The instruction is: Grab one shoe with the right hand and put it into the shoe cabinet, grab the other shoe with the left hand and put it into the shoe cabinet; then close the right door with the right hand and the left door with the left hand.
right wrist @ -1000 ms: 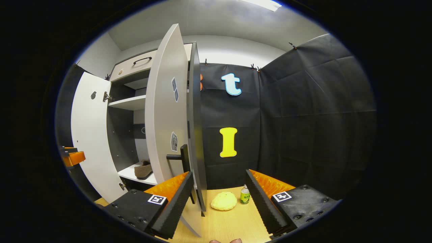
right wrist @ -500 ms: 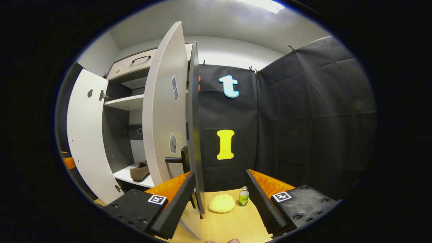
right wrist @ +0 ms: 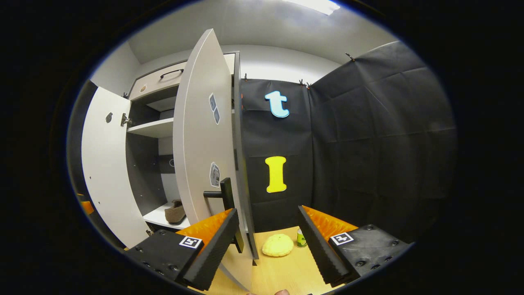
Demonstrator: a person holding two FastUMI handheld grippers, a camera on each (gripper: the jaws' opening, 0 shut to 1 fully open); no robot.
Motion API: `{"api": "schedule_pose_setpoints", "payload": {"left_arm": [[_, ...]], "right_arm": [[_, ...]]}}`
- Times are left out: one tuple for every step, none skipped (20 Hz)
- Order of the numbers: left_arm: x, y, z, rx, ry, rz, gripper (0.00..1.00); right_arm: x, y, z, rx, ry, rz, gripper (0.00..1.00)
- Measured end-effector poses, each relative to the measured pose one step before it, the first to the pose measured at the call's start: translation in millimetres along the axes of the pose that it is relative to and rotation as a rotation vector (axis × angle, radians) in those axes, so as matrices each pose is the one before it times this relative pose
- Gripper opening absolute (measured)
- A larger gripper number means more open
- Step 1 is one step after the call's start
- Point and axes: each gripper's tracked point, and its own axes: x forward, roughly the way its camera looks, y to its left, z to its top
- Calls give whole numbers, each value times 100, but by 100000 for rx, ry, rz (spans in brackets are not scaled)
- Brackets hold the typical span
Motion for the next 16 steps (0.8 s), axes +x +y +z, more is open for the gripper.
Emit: {"api": "schedule_pose_setpoints", "payload": {"left_arm": [[-71, 255, -105, -118, 69, 141, 96], [-89, 330, -35, -295, 149, 136, 96], [-70, 334, -142, -489, 225, 197, 96], [-85, 312, -82, -335, 223, 28, 96], [-54, 333, -149, -236, 202, 445, 96], [-52, 335, -85, -56, 329, 277, 96], [-4, 382, -178, -190, 353, 481, 96], [-68, 318, -96, -256, 411, 272, 96], [-45, 257, -87, -378, 143, 212, 96], [-57, 281, -48, -207, 160, 67, 96], [-7, 358, -80, -73, 61, 521, 96], [-14, 333, -59, 23, 58, 423, 96], [4, 327, -58, -62, 142, 448, 96], [-76, 320, -87, -56, 182, 399, 96], [67, 297, -28, -90, 161, 302, 96], [130, 355, -151, -180, 309, 398, 97]], "right_arm": [[-33, 731, -94, -484, -81, 917, 98], [-60, 697, -88, -500, -36, 981, 98], [2, 714, -57, -230, -112, 1094, 98], [-38, 744, -45, -65, -4, 1217, 98], [41, 740, -98, 1, 137, 1339, 98], [113, 800, -61, 85, 157, 1359, 98], [176, 781, -139, 32, 278, 1383, 98], [153, 837, -84, 9, 143, 1301, 98], [218, 840, -128, -210, 193, 1403, 98], [286, 951, -118, -170, 169, 1598, 98], [291, 1039, -146, 76, 454, 1744, 98], [371, 1026, -138, 65, 467, 1656, 98], [392, 1139, -140, 89, 418, 2210, 98], [340, 1361, -133, 512, 554, 3048, 98], [372, 1337, -222, 759, 886, 2759, 98], [296, 1216, -229, 329, 687, 2197, 98]]}}
